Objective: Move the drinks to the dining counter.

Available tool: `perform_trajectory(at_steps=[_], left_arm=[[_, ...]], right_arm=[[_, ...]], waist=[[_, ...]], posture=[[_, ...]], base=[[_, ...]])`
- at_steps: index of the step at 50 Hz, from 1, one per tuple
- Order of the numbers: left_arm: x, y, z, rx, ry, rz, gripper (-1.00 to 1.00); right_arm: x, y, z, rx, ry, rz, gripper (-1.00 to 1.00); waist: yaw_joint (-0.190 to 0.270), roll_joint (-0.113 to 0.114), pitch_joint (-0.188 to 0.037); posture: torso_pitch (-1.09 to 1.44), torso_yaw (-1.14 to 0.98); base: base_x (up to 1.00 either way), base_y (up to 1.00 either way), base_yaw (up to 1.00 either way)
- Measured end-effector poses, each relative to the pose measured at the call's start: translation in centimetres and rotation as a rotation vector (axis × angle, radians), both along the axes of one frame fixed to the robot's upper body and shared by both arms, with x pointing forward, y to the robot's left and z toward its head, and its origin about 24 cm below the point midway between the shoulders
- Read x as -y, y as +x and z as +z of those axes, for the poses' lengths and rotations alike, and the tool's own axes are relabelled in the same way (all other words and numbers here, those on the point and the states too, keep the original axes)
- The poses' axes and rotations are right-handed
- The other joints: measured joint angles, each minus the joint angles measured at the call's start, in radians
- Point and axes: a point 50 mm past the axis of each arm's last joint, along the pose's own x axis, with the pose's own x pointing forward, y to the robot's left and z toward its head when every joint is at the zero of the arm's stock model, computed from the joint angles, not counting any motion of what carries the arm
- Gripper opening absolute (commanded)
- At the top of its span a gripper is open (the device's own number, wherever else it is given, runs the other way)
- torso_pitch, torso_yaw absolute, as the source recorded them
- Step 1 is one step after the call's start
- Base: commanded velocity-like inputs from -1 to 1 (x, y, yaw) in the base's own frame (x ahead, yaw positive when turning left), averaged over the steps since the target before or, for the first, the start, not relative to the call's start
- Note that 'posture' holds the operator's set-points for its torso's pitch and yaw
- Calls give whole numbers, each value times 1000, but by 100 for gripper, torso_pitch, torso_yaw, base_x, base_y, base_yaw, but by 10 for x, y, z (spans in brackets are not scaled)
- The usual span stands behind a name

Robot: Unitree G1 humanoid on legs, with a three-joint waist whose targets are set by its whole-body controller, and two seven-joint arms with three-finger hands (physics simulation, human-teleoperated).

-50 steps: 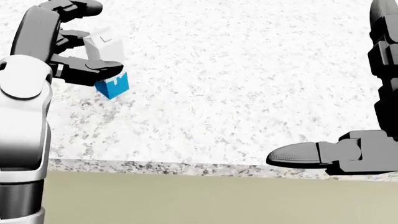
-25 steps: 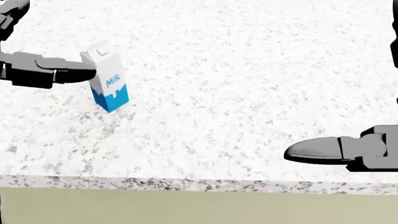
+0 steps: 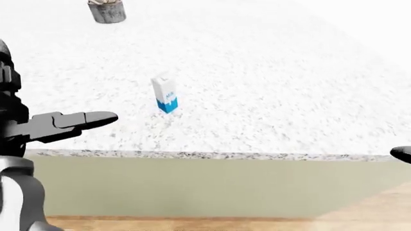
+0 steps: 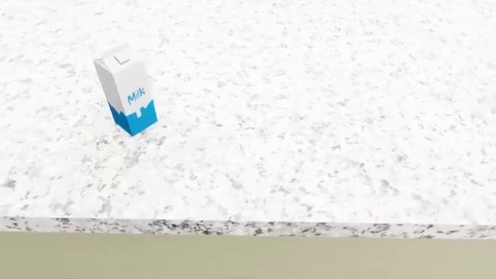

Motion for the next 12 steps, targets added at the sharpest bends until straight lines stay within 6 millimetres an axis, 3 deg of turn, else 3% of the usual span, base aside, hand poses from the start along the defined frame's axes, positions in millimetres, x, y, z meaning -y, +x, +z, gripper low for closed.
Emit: perform_trajectory(at_steps=[6,12], left_arm=[[-14,-20,-5,-25,101,140,100],[-11,-36,-21,-31,-55,205,100]], right_arm=[[19,-22,2,67,64,-76,100],[28,-36,-2,87,112,-104,100]], waist=[[-21,11,-4],[-6,39,0]], posture=[[0,0],[0,0]], base=[[0,0,0],[0,0,0]])
